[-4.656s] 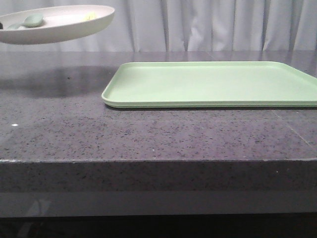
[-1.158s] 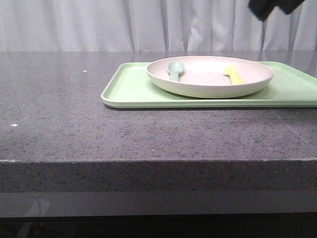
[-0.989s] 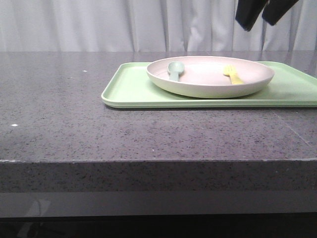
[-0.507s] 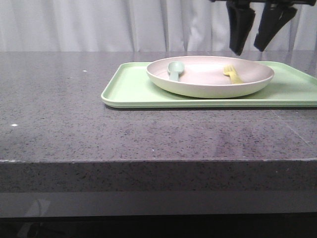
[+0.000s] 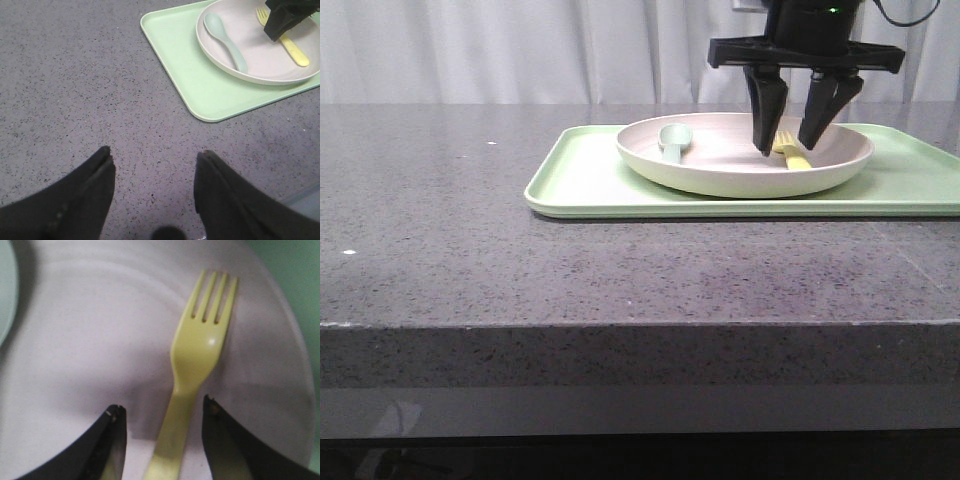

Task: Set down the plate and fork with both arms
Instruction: 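Lower the open right gripper onto the yellow fork in the plate, then close the right gripper on the fork handle and lift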

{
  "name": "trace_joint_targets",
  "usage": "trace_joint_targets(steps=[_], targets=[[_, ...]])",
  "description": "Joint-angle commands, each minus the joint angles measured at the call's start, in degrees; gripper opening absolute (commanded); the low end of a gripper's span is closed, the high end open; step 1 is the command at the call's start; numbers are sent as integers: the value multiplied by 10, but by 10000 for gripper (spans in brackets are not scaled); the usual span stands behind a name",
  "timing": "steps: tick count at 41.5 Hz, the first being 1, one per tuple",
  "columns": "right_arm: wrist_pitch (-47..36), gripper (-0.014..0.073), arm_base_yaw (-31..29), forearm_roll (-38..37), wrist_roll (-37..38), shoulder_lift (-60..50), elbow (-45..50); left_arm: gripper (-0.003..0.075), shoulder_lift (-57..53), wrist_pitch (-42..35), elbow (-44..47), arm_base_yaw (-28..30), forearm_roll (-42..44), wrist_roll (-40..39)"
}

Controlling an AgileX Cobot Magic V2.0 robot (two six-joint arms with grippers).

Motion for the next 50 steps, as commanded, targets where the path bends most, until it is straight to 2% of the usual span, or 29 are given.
trace_joint_targets(steps=[1,15,27,32,50], targets=[[60,374,-9,3,4,-29,-20,368,-2,-36,-16,-1,0,2],[60,359,-12,4,4,-14,-20,368,-2,-36,-16,-1,0,2],[60,145,-12,4,3,-14,-20,368,-2,-36,-16,-1,0,2],[60,92,-12,4,3,-14,-20,368,-2,-36,-16,-1,0,2],[61,87,-12,4,-12,-36,-20,368,-2,-36,-16,-1,0,2]])
